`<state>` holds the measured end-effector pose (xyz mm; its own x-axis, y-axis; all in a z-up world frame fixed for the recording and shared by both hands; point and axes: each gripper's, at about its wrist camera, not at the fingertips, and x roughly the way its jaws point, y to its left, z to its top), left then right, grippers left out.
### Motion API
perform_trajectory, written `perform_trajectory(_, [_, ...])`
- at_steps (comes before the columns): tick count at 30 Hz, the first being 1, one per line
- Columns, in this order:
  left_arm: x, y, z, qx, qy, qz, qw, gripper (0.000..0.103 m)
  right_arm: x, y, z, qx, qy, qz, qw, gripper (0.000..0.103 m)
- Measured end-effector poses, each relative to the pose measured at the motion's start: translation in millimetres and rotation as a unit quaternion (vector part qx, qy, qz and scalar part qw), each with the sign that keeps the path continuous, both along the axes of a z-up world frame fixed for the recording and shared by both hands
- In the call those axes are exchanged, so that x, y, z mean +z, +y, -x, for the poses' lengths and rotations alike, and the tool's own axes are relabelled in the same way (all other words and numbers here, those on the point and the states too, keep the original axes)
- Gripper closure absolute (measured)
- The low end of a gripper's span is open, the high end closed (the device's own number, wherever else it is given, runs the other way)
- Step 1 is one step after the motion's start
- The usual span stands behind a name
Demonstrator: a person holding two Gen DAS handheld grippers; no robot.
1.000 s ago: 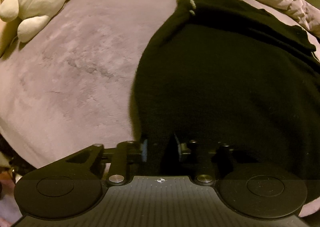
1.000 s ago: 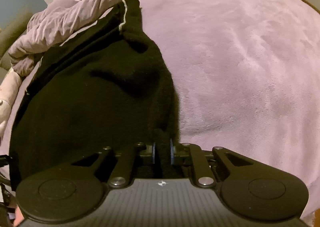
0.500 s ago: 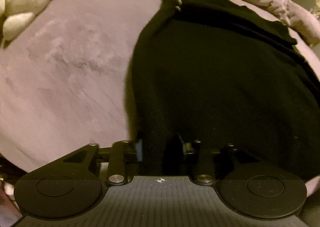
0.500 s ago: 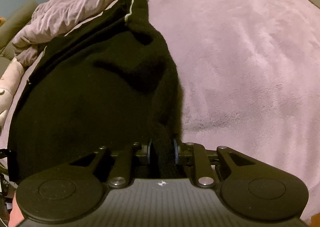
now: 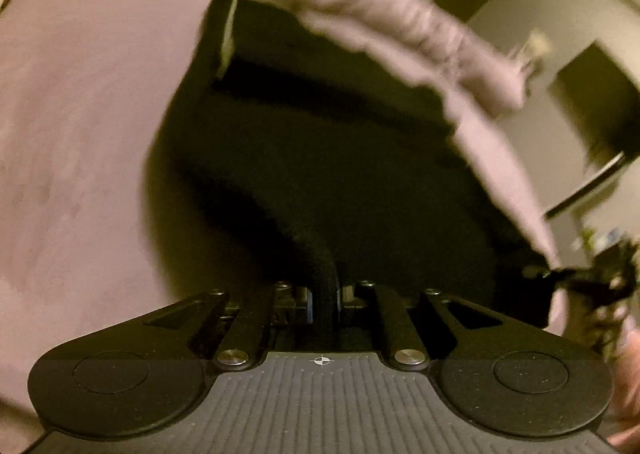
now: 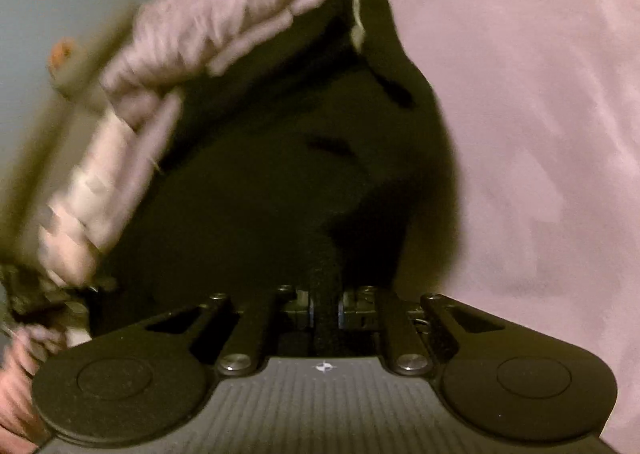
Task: Fold small clothes
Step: 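Grasp the hem with both grippers and lift it toward the collar, then lay the hem over the collar and open both grippers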
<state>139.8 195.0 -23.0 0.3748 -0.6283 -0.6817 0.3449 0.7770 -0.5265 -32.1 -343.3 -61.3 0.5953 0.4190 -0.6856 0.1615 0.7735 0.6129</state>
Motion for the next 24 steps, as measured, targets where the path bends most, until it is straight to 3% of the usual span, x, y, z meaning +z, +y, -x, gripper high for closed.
perform_trajectory(3, [27.8,-6.6,-34.2,0.026,-0.026,0.046,0.9983,0.091,18.5,-17.6,-28.5,-0.050,-0.044,-0.064,0.996,0.094])
perform_trajectory(5, [36.4,-10.6,-60.0,0.062,-0.041,0.056,0.9957,0.091,24.4,-28.7,-52.7,-0.094,-0.062,-0.093,0.989,0.094])
perform_trajectory(7, [35.6,-13.3,-89.4,0.106,-0.040,0.061,0.9916,0.091,26.0,-36.4,-76.0,-0.137,-0.072,-0.086,0.984,0.094])
perform_trajectory(10, [15.4,-6.1,-123.4,0.191,0.000,0.068,0.9793,0.090,10.9,-48.8,-106.4,-0.217,-0.044,-0.068,0.973,0.094])
perform_trajectory(13, [-4.7,-0.5,-132.2,0.225,0.013,0.009,0.9742,0.082,-8.7,-51.6,-123.9,-0.242,-0.002,-0.028,0.970,0.085])
perform_trajectory(15, [-10.6,0.2,-127.4,0.223,-0.008,-0.047,0.9736,0.061,-12.7,-44.8,-123.2,-0.227,0.001,0.029,0.974,0.080])
perform_trajectory(16, [-12.6,0.1,-123.5,0.217,-0.021,-0.072,0.9733,0.045,-9.9,-42.3,-121.5,-0.211,-0.004,0.056,0.976,0.078])
perform_trajectory(17, [-13.4,2.3,-118.0,0.208,-0.035,-0.088,0.9735,0.039,-8.0,-39.1,-118.4,-0.201,-0.009,0.075,0.977,0.071])
perform_trajectory(19, [-14.1,7.1,-105.4,0.174,-0.064,-0.110,0.9765,0.037,-1.8,-34.2,-111.4,-0.171,-0.026,0.117,0.978,0.052])
perform_trajectory(21, [-15.8,11.6,-99.9,0.152,-0.090,-0.114,0.9776,0.025,7.6,-29.9,-103.0,-0.156,-0.041,0.151,0.975,0.028])
perform_trajectory(24, [-14.2,14.1,-88.2,0.124,-0.127,-0.127,0.9760,0.022,17.0,-48.4,-85.3,-0.191,-0.072,0.132,0.970,0.022])
